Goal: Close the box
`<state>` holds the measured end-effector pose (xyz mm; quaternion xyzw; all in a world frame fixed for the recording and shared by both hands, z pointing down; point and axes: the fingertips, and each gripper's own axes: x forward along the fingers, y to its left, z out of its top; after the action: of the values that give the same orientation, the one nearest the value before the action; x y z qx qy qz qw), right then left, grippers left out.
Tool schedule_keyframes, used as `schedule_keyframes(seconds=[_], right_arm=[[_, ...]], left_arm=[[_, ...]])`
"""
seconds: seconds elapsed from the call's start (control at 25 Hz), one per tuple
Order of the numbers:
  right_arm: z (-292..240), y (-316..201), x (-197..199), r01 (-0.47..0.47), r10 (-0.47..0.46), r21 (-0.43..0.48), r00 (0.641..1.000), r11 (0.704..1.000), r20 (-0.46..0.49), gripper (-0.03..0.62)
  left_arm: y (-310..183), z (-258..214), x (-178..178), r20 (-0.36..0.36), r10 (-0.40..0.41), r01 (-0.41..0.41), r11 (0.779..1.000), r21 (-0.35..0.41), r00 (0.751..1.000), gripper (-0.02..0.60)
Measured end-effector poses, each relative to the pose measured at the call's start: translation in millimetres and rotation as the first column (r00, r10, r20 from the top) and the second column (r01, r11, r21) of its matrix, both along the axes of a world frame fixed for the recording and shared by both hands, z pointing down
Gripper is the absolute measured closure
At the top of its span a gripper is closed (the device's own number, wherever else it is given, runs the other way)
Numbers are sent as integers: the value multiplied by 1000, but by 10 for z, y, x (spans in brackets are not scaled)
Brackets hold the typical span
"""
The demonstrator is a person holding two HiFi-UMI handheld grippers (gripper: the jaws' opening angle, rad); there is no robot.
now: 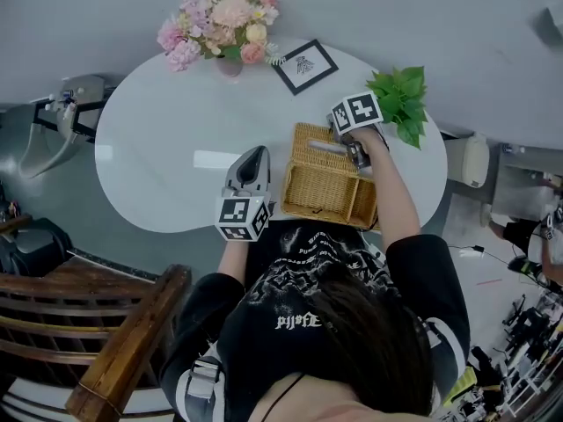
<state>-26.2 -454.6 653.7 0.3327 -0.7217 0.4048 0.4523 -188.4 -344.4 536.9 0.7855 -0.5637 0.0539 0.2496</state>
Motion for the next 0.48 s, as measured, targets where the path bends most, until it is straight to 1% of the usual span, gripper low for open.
schedule_keyframes(seconds=[0.12,0.32,0.48], right_arm=[[-23,-14,-21,5,-5,10,1000,1000,7,545],[-94,-33,-52,7,-8,29,1000,1000,31,549],[-248,-50,-99,16,-20,78,998,997,57,551]], left_arm=[[-23,12,-38,-11,-17,17,1000,-4,1000,557],[-44,-5,-25,-15,-15,15,1000,4,1000,557],[-26,-7,-12,-15,-13,13,1000,8,1000,557]])
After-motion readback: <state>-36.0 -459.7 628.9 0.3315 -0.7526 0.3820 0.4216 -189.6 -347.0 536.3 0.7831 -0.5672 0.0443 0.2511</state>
